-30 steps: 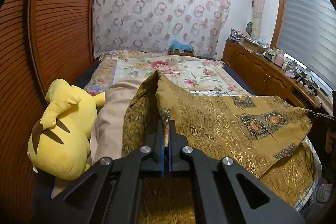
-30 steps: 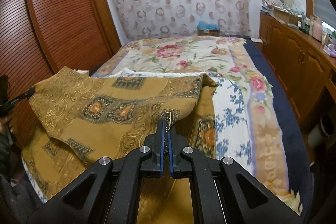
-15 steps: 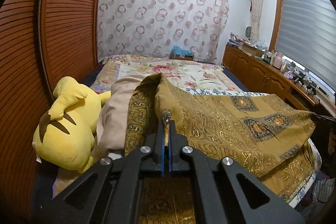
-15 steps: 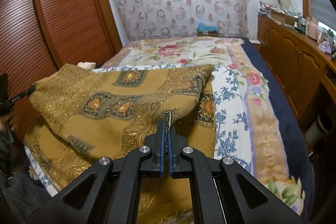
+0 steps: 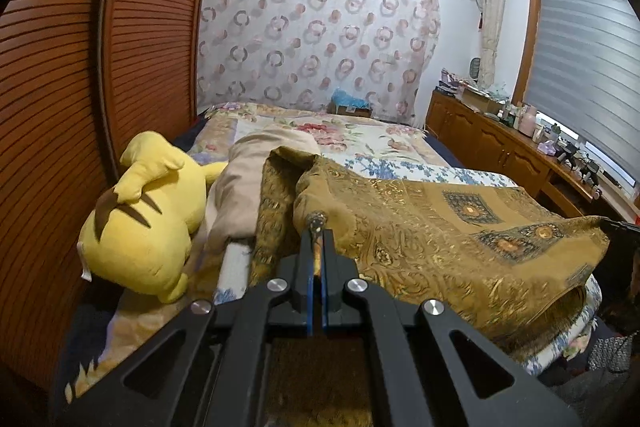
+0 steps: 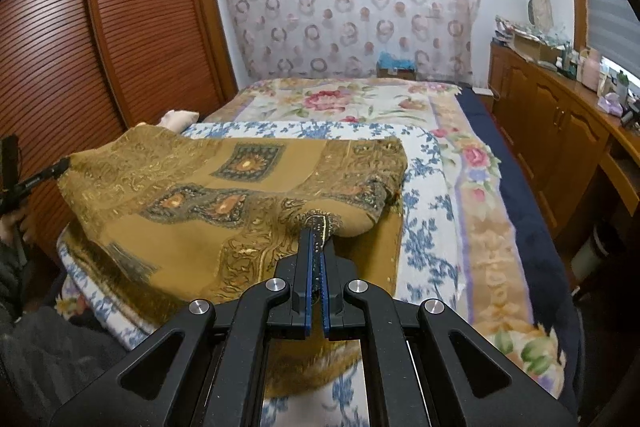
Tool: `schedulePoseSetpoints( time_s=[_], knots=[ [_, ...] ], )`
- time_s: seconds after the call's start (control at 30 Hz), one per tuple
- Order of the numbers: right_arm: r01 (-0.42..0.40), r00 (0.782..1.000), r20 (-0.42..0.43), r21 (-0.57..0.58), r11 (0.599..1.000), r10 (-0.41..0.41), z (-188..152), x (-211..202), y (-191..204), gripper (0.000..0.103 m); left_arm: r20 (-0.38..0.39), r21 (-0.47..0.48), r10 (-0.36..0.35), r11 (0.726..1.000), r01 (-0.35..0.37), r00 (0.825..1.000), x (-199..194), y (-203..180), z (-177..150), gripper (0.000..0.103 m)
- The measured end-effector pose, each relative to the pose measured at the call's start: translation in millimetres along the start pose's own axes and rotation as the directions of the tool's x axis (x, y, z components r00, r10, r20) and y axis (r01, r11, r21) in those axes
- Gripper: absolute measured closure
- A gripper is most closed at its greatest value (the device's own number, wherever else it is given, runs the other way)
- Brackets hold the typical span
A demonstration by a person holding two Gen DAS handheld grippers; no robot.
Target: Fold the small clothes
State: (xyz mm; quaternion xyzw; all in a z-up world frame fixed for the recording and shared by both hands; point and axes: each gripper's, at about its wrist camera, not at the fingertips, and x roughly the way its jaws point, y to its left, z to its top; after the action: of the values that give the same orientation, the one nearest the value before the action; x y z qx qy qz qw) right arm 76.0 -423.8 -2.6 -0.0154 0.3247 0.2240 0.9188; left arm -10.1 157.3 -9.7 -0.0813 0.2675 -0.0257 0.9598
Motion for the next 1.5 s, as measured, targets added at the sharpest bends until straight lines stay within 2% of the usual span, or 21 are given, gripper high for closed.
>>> schedulePoseSetpoints(
  time_s=[0.23,0.33,0.4,0.53,0.7,0.77,0.8,0.87,0.93,1.27,1.5],
  knots=[
    [0.0,0.998,-0.061,0.012,1.0,0.001,-24,6,0,0.102,-0.088,0.047,0.03,0.999,-0.026,0.996,6,-7,-23,0.103],
    [0.012,0.996,-0.084,0.004,1.0,-0.011,-32,12,2,0.103,-0.121,0.042,0.023,0.999,-0.017,0.992,9,-5,-29,0.1],
    [0.025,0.997,-0.076,0.004,1.0,-0.025,-32,12,4,0.099,-0.126,0.047,0.034,0.999,-0.028,0.991,10,-5,-29,0.096],
    [0.069,0.996,-0.055,-0.02,0.997,-0.07,-27,9,9,0.091,-0.112,0.04,0.04,0.999,-0.036,0.993,8,-2,-27,0.067],
    [0.106,0.993,-0.044,-0.054,0.993,-0.109,-18,13,12,0.085,-0.132,0.043,0.048,0.998,-0.043,0.99,14,-2,-31,0.061],
    [0.11,0.993,-0.039,-0.061,0.992,-0.112,-16,15,14,0.079,-0.144,0.05,0.056,0.998,-0.049,0.988,18,-3,-32,0.056],
    [0.109,0.993,-0.036,-0.064,0.992,-0.111,-15,17,15,0.076,-0.149,0.051,0.058,0.997,-0.051,0.987,19,-3,-33,0.055],
    [0.101,0.994,-0.035,-0.073,0.992,-0.103,-13,21,19,0.063,-0.159,0.05,0.063,0.997,-0.056,0.985,23,-3,-36,0.054],
    [0.096,0.994,-0.035,-0.082,0.992,-0.099,-12,29,23,0.06,-0.169,0.05,0.072,0.997,-0.064,0.983,26,-2,-39,0.054],
    [-0.009,0.997,-0.077,-0.1,0.995,0.001,-5,85,55,0.059,-0.194,0.051,0.094,0.995,-0.085,0.976,32,3,-46,0.054],
    [-0.05,0.992,-0.123,-0.129,0.99,0.034,-4,114,76,0.059,-0.211,0.034,0.1,0.995,-0.095,0.972,36,11,-53,0.054]
  ],
)
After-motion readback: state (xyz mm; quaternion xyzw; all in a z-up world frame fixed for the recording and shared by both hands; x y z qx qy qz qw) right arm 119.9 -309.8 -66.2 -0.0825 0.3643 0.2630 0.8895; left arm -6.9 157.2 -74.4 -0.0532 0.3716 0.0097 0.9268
